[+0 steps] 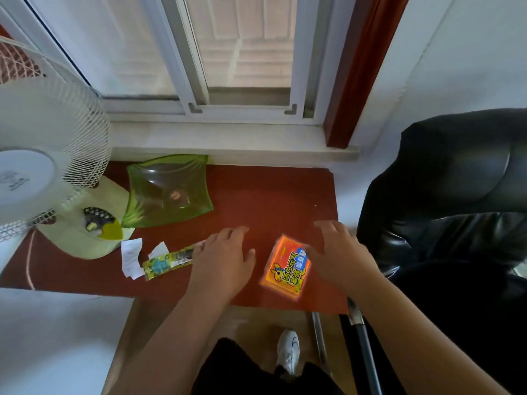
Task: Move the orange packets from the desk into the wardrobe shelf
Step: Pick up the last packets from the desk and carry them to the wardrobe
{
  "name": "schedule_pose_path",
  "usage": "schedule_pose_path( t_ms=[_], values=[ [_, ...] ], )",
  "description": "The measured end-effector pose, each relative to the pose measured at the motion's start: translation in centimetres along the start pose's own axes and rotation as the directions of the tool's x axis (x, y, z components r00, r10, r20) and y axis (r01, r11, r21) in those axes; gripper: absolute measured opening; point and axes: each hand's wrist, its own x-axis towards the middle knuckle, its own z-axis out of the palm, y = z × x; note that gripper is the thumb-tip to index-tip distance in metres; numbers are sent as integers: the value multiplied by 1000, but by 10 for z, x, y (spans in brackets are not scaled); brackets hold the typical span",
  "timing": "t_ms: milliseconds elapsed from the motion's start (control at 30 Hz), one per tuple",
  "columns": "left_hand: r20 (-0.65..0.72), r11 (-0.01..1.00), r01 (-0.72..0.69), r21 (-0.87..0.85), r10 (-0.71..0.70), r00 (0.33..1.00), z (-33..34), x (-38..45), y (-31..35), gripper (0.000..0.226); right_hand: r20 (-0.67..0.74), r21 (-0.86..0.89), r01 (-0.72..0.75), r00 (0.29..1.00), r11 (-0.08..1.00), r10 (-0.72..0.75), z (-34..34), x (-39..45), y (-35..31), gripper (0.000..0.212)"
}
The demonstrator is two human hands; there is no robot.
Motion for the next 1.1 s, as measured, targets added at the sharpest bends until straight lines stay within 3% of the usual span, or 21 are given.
schedule_pose_path(
  t_ms=[433, 733, 933, 1100],
  values=[
    [186, 1000, 11, -8, -9, 983, 101, 55, -2, 49, 168, 2, -156, 974, 988, 154, 87, 52, 44, 64],
    [293, 999, -11, 45, -3, 956, 149, 56, -1, 50, 253, 192, -270, 942, 944, 218, 142, 65, 49, 97],
    [388, 982, 103, -161, -33, 921, 164, 61, -1, 46, 162, 219, -292, 952, 931, 261, 163, 73, 45, 102],
    [414, 886, 290, -363, -125, 901, 173, 62, -1, 45, 139, 327, -332, 943, 885, 303, 172, 73, 51, 98]
  ],
)
